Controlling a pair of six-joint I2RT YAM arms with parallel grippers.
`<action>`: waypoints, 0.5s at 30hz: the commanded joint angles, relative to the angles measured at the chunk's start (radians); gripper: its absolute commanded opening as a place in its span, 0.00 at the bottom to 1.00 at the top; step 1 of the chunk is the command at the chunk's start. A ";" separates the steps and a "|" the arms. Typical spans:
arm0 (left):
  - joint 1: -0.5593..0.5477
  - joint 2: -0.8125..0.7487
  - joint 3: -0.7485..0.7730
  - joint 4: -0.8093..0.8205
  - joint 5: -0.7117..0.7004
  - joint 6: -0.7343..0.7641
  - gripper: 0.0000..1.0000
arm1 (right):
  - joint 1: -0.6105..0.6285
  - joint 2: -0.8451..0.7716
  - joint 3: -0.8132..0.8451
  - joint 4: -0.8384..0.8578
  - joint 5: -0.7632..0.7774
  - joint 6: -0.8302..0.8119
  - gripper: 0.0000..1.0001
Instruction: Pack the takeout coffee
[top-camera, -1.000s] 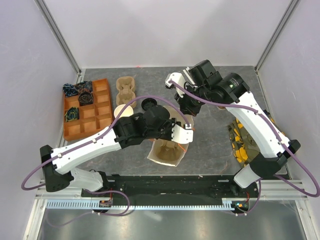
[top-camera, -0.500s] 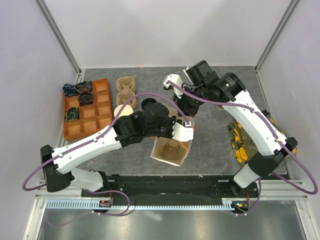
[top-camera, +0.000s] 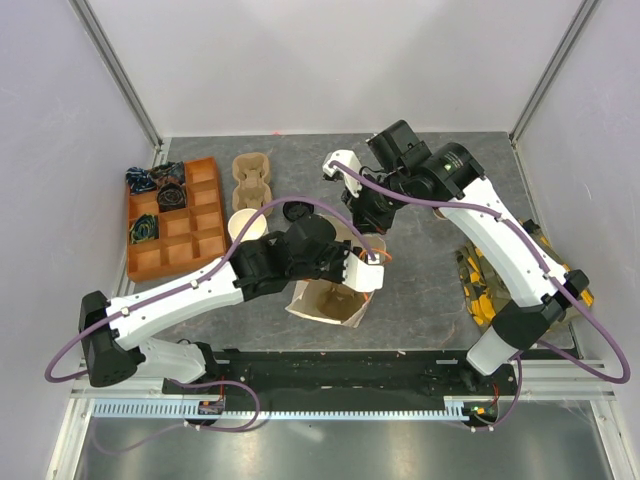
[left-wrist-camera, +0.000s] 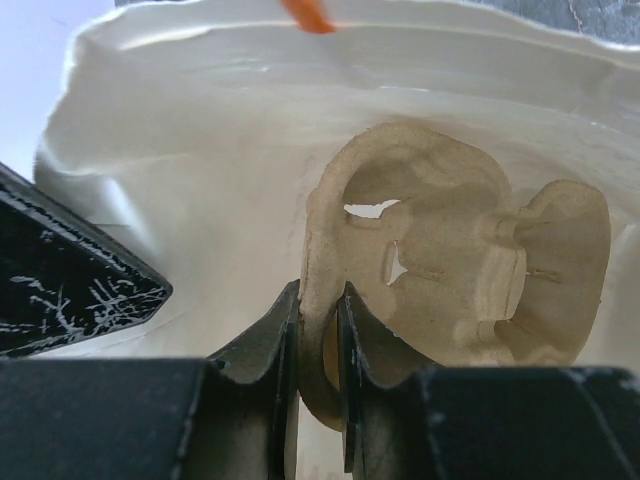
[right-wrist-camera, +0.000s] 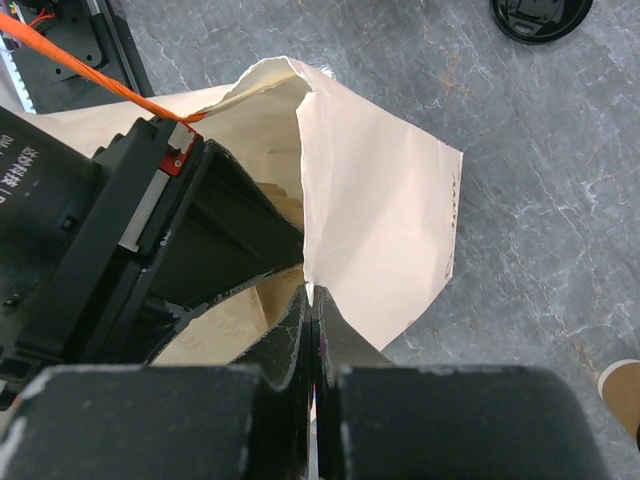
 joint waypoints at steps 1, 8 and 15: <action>0.003 -0.008 -0.013 0.029 0.004 0.035 0.04 | 0.007 0.001 0.051 -0.003 -0.052 -0.014 0.00; 0.011 0.018 0.070 -0.020 -0.004 0.008 0.37 | 0.007 -0.003 0.028 -0.008 -0.050 -0.037 0.00; 0.014 0.024 0.153 -0.073 -0.005 -0.018 0.50 | 0.004 -0.017 -0.004 -0.004 -0.044 -0.063 0.00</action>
